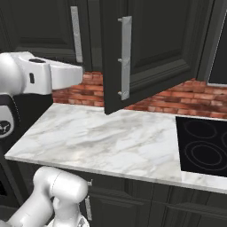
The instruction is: The dining table condiment station is running low on shaker. Refill the condiment station by opening the cabinet and taking the shaker from the cabinet and placing it on the dining table.
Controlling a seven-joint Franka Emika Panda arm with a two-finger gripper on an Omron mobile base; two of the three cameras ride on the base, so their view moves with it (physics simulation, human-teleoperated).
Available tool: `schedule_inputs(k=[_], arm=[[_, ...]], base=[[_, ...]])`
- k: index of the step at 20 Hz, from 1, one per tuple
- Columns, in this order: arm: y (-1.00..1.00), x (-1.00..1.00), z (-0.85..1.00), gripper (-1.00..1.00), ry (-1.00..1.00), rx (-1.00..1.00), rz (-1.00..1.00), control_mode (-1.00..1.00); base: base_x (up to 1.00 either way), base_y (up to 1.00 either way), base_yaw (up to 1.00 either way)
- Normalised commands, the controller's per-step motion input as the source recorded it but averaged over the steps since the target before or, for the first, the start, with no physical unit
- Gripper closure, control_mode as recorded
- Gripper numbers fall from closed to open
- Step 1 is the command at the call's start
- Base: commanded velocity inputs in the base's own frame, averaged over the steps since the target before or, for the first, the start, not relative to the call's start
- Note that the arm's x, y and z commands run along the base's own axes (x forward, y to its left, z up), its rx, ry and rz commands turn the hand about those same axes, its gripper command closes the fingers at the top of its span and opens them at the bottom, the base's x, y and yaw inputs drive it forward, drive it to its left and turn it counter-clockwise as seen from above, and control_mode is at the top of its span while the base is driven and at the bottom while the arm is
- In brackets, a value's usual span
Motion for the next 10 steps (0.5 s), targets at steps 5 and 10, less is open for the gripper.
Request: schedule_inputs(k=[5,10], arm=[[0.16,0.38,-0.52,-1.00,0.28,-0.19,-0.06,-1.00],[0.00,0.65,-0.41,-1.00,0.12,-0.14,-0.02,-1.00]], base=[[0.00,0.00,0.00],[0.00,0.00,0.00]])
